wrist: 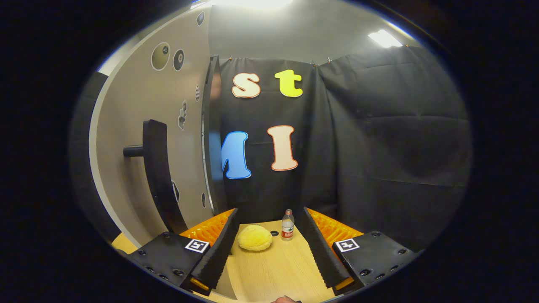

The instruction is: Open the shoe cabinet door, grab the shoes and put them into the shoe cabinet, then close the shoe cabinet door.

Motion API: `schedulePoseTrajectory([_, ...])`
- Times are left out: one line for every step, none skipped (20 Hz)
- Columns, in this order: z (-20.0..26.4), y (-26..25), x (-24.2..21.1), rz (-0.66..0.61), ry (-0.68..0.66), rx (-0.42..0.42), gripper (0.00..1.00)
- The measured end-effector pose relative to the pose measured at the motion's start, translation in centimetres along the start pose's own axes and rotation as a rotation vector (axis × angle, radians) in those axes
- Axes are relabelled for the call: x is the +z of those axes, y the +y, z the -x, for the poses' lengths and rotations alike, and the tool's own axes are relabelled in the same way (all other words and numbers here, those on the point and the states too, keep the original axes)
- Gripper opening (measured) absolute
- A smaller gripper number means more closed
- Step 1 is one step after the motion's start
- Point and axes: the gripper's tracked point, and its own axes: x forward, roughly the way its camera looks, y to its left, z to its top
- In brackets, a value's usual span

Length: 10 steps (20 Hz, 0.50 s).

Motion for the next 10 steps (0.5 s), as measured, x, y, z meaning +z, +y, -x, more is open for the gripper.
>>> schedulePoseTrajectory([0.1, 0.0, -0.1, 0.005, -0.002, -0.007, 0.93])
schedulePoseTrajectory([0.4, 0.2, -0.1, 0.010, -0.005, -0.014, 0.93])
schedulePoseTrajectory([0.6, 0.5, 0.0, 0.015, -0.007, -0.014, 0.93])
schedulePoseTrajectory([0.6, 1.0, 0.0, 0.014, -0.005, -0.007, 0.93])
schedulePoseTrajectory([0.6, 1.6, -0.3, 0.011, -0.001, 0.007, 0.93])
schedulePoseTrajectory([0.8, 2.6, -0.4, 0.007, 0.005, 0.026, 0.93])
schedulePoseTrajectory([1.1, 3.8, -0.4, 0.004, 0.009, 0.050, 0.93])
schedulePoseTrajectory([1.3, 5.0, -0.4, 0.000, 0.011, 0.074, 0.93])
schedulePoseTrajectory([1.5, 6.2, -0.5, 0.000, 0.015, 0.095, 0.93])
schedulePoseTrajectory([1.7, 7.4, -0.4, 0.001, 0.016, 0.116, 0.93])
